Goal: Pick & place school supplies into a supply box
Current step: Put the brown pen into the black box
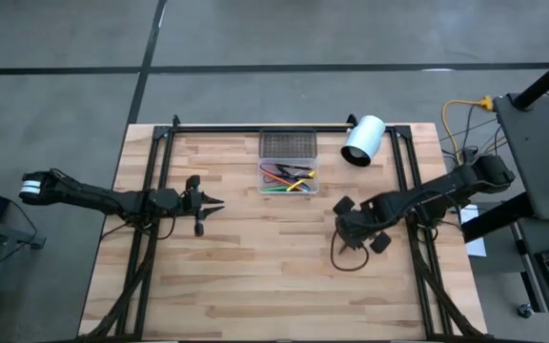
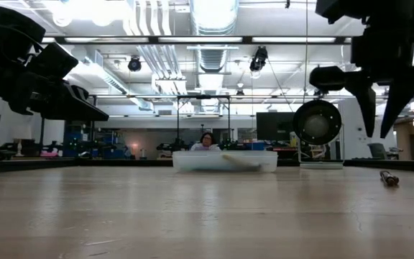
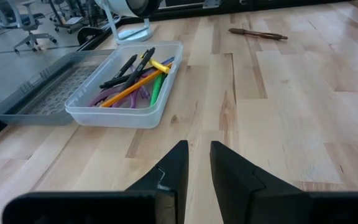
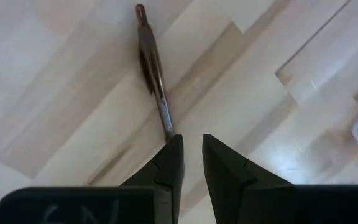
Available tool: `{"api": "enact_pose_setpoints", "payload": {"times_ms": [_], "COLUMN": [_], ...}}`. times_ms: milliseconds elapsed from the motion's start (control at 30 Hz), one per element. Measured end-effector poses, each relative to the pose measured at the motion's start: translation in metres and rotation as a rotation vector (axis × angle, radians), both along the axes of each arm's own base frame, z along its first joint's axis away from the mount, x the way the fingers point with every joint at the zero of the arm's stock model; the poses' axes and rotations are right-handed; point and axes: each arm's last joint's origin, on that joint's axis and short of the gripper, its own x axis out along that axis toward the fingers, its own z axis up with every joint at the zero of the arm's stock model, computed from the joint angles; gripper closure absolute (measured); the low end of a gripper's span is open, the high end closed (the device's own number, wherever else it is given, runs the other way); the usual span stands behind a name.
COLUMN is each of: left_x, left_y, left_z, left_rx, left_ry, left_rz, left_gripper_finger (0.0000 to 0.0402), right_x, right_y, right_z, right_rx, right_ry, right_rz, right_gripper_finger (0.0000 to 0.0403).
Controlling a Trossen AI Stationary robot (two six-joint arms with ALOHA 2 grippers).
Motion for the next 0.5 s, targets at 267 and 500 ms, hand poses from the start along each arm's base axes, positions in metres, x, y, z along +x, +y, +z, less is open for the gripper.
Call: {"api": "enact_pose_setpoints", "payload": {"times_ms": [267, 500], "left_x": [0.0, 0.0], "left_y": [0.0, 0.0], "left_z": [0.0, 0.0], "left_rx": [0.0, 0.0], "left_ry": [0.0, 0.0], "left_rz": [0.0, 0.0], "left_gripper_finger": [0.0349, 0.0349], "right_x": [-0.003, -0.005], "right_y": [0.004, 0.004], "right_z": [-0.009, -0.018], "right_rx": [0.073, 0.096], "right_ry": [0.004, -0.005], "right_rz": [-0.003, 0.005], "right_gripper_finger": [0.0351, 0.0351]}}
